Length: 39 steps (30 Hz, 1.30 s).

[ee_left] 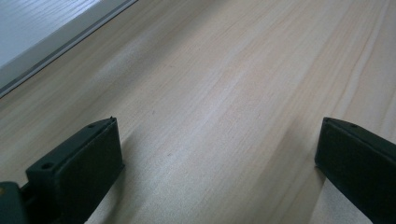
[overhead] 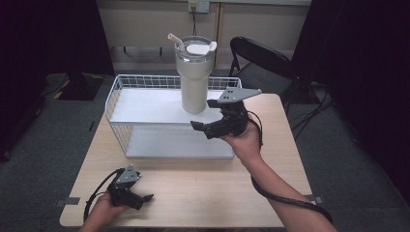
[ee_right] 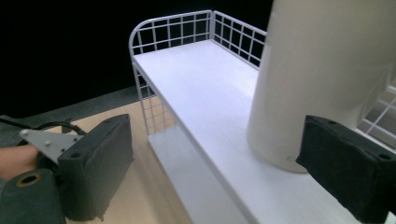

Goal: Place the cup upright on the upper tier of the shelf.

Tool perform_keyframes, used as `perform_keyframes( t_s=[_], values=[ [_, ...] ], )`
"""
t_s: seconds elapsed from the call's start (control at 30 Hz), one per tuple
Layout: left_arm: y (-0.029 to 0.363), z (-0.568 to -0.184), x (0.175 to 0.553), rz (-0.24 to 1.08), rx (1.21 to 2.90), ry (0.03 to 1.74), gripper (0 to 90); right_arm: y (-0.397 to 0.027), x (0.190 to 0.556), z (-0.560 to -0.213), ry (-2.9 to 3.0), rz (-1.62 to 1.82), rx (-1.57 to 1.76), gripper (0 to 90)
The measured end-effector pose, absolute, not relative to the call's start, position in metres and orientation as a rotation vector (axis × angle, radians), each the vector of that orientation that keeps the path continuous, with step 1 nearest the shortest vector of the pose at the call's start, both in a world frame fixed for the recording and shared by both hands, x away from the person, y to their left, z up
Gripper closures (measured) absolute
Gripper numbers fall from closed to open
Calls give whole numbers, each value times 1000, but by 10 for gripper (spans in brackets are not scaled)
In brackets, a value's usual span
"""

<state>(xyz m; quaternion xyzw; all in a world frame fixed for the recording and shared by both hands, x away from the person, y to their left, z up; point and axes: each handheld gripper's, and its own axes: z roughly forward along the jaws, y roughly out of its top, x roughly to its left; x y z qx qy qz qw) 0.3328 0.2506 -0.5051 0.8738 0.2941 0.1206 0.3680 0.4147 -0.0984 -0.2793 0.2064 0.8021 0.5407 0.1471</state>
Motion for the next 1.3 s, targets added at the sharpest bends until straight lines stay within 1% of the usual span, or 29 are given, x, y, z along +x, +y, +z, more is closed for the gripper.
perform_keyframes(
  t_s=[0.57, 0.9, 1.3],
  values=[
    [250, -505, 333, 305, 2242, 759, 0, -114, 385, -306, 2359, 1573, 529, 96],
    [250, -505, 333, 305, 2242, 759, 0, -127, 378, -323, 2375, 1569, 524, 97],
    [250, -505, 333, 305, 2242, 759, 0, -148, 372, -352, 2384, 1581, 553, 98]
  ],
)
